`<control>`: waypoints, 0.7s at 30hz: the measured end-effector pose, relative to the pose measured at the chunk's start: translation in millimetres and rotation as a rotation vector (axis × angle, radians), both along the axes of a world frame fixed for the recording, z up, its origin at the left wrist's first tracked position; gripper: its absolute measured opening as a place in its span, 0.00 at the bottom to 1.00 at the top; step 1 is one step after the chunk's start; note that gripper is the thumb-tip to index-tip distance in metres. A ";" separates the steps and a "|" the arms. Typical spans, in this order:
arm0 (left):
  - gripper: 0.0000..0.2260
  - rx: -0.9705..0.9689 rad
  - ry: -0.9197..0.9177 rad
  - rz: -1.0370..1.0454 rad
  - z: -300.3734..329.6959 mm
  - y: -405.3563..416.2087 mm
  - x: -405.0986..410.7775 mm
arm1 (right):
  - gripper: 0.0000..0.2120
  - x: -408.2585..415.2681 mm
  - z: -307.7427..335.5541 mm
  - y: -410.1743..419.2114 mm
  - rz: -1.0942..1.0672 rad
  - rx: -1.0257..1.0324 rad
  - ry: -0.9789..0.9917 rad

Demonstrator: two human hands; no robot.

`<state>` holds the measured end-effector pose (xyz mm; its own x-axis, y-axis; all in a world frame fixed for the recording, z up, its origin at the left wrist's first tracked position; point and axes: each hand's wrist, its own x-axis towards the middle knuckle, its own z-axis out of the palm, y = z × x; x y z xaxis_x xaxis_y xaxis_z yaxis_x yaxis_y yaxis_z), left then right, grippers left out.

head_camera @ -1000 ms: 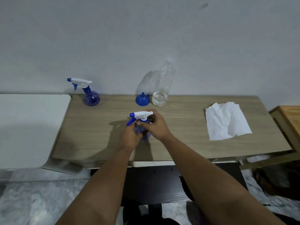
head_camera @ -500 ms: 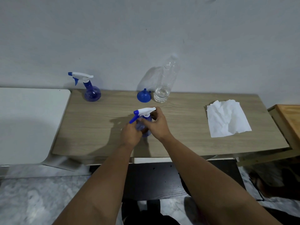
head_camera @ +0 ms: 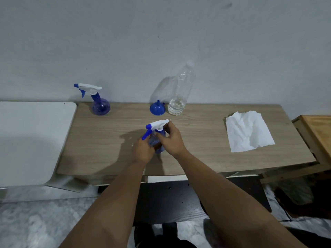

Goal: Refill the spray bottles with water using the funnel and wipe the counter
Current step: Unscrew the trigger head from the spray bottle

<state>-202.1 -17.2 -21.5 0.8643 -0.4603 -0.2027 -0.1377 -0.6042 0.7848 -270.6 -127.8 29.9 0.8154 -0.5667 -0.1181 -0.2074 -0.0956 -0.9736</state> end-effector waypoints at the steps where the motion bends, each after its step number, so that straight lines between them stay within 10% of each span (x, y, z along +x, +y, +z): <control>1: 0.05 -0.017 0.026 0.015 0.3 0.4 -0.3 | 0.15 -0.2 0.2 0.7 0.016 -0.010 0.000; 21: 0.16 -0.093 0.081 0.043 -2.7 0.0 0.9 | 0.11 2.5 13.8 -4.4 -0.108 -0.031 -0.052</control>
<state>-201.2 -17.2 -24.2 0.8660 -0.4436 -0.2309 -0.0473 -0.5324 0.8452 -268.1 -132.3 43.7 0.7539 -0.6544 -0.0579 -0.1670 -0.1056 -0.9803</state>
